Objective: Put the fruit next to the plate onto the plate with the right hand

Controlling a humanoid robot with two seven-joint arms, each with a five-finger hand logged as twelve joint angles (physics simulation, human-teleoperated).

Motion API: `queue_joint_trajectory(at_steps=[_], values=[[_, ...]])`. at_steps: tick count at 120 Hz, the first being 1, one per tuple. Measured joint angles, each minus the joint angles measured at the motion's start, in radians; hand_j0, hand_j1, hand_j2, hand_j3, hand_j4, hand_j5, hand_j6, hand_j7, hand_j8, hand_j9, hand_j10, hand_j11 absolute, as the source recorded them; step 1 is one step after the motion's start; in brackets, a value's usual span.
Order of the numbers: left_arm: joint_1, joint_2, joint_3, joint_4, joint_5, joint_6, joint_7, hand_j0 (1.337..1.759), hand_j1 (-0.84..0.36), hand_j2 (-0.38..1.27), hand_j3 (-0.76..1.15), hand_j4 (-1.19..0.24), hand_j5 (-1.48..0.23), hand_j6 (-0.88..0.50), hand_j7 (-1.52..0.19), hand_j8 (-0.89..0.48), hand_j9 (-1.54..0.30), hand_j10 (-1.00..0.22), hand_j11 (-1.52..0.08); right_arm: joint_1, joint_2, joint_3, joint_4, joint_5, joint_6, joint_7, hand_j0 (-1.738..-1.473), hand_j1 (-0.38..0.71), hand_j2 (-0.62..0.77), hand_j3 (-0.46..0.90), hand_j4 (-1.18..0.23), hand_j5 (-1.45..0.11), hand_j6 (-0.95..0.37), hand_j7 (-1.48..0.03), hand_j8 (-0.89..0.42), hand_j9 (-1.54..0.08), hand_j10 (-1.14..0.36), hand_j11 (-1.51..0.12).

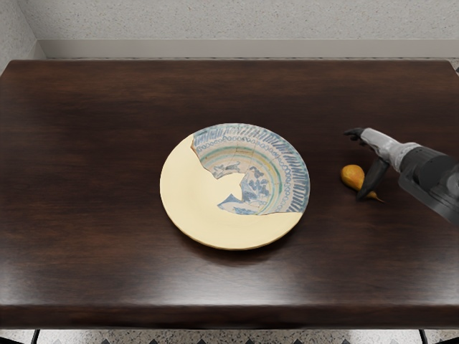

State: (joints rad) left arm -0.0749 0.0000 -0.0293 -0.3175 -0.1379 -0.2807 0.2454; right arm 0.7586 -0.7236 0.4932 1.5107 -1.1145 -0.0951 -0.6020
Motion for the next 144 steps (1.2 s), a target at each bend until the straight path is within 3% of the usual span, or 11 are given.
queue_joint_trajectory(at_steps=[33, 103, 107, 118, 126, 129, 134, 136, 139, 140, 144], values=[[0.001, 0.0, 0.0, 0.0, 0.0, 0.0, 0.0, 1.658, 0.35, 0.0, 0.0, 0.0, 0.0, 0.0, 0.0, 0.0, 0.0, 0.0, 0.0, -0.06, 0.031, -0.031, 0.005, -0.072, -0.159, 0.001, -1.658, -0.02, -0.05, 0.0, -0.28, -0.36, -0.28, -0.36, -0.28, -0.36, -0.28, -0.36], [0.0, 0.0, 0.0, 0.0, 0.0, 0.0, 0.0, 1.658, 0.35, 0.0, 0.0, 0.0, 0.0, 0.0, 0.0, 0.0, 0.0, 0.0, 0.0, -0.1, 0.053, -0.153, 0.002, -0.127, -0.47, -0.001, -1.659, 0.13, -0.04, 0.0, -0.41, -0.54, -0.41, -0.53, -0.41, -0.54, -0.41, -0.53], [0.0, 0.0, 0.0, 0.0, 0.0, 0.0, 0.0, 1.658, 0.35, 0.0, 0.0, 0.0, 0.0, 0.0, 0.0, 0.0, 0.0, 0.0, 0.0, -0.101, 0.056, -0.157, 0.002, -0.127, -0.474, -0.001, -1.666, 0.15, -0.11, 0.13, -0.43, -0.55, -0.43, -0.55, -0.43, -0.55, -0.43, -0.55], [0.0, 0.0, 0.0, 0.0, 0.0, 0.0, 0.0, 1.658, 0.35, 0.0, 0.0, 0.0, 0.0, 0.0, 0.0, 0.0, 0.0, 0.0, 0.0, -0.103, 0.067, -0.163, 0.001, -0.127, -0.485, -0.004, -1.688, 0.15, -0.24, 0.27, -0.47, -0.6, -0.47, -0.6, -0.47, -0.59, -0.46, -0.58], [0.0, 0.0, -0.001, 0.0, 0.0, 0.0, 0.0, 1.658, 0.35, 0.0, 0.0, 0.0, 0.0, 0.0, 0.0, 0.0, 0.0, 0.0, 0.0, -0.104, 0.075, -0.165, 0.0, -0.126, -0.497, -0.008, -1.715, 0.14, -0.31, 0.31, -0.51, -0.62, -0.49, -0.64, -0.51, -0.61, -0.41, -0.76], [0.0, 0.0, -0.001, 0.0, 0.001, 0.0, 0.0, 1.658, 0.35, 0.0, 0.0, 0.0, 0.0, 0.0, 0.0, 0.0, 0.0, 0.0, 0.0, -0.104, 0.078, -0.165, 0.0, -0.126, -0.5, -0.01, -1.698, 0.14, -0.31, 0.25, -0.52, -0.63, -0.49, -0.65, -0.53, -0.62, -0.35, -0.86], [0.0, 0.0, -0.001, 0.0, 0.001, 0.0, 0.0, 1.658, 0.35, 0.0, 0.0, 0.0, 0.0, 0.0, 0.0, 0.0, 0.0, 0.0, 0.0, -0.104, 0.081, -0.164, 0.0, -0.126, -0.502, -0.01, -1.678, 0.14, -0.27, 0.16, -0.54, -0.66, -0.5, -0.68, -0.55, -0.64, -0.38, -0.84], [0.0, 0.0, -0.001, 0.0, 0.0, 0.0, 0.0, 1.658, 0.35, 0.0, 0.0, 0.0, 0.0, 0.0, 0.0, 0.0, 0.0, 0.0, 0.0, -0.104, 0.082, -0.164, 0.0, -0.126, -0.502, -0.008, -1.662, 0.14, -0.22, 0.03, -0.54, -0.67, -0.5, -0.69, -0.55, -0.65, -0.4, -0.8], [0.0, 0.0, -0.001, 0.0, 0.0, 0.0, 0.0, 1.658, 0.35, 0.0, 0.0, 0.0, 0.0, 0.0, 0.0, 0.0, 0.0, 0.0, 0.0, -0.104, 0.084, -0.163, 0.0, -0.126, -0.502, -0.007, -1.667, 0.16, -0.21, 0.08, -0.55, -0.68, -0.51, -0.7, -0.56, -0.67, -0.41, -0.79], [0.0, 0.0, -0.001, 0.0, 0.0, 0.0, 0.0, 1.658, 0.35, 0.0, 0.0, 0.0, 0.0, 0.0, 0.0, 0.0, 0.0, 0.0, 0.0, -0.104, 0.084, -0.162, 0.0, -0.126, -0.502, -0.006, -1.67, 0.17, -0.2, 0.06, -0.55, -0.69, -0.51, -0.7, -0.56, -0.67, -0.44, -0.71], [0.0, 0.0, 0.0, 0.0, 0.0, 0.0, 0.0, 1.658, 0.35, 0.0, 0.0, 0.0, 0.0, 0.0, 0.0, 0.0, 0.0, 0.0, 0.0, -0.104, 0.085, -0.161, 0.0, -0.126, -0.502, -0.006, -1.658, 0.19, -0.15, 0.0, -0.54, -0.71, -0.5, -0.72, -0.57, -0.7, -0.44, -0.74]])
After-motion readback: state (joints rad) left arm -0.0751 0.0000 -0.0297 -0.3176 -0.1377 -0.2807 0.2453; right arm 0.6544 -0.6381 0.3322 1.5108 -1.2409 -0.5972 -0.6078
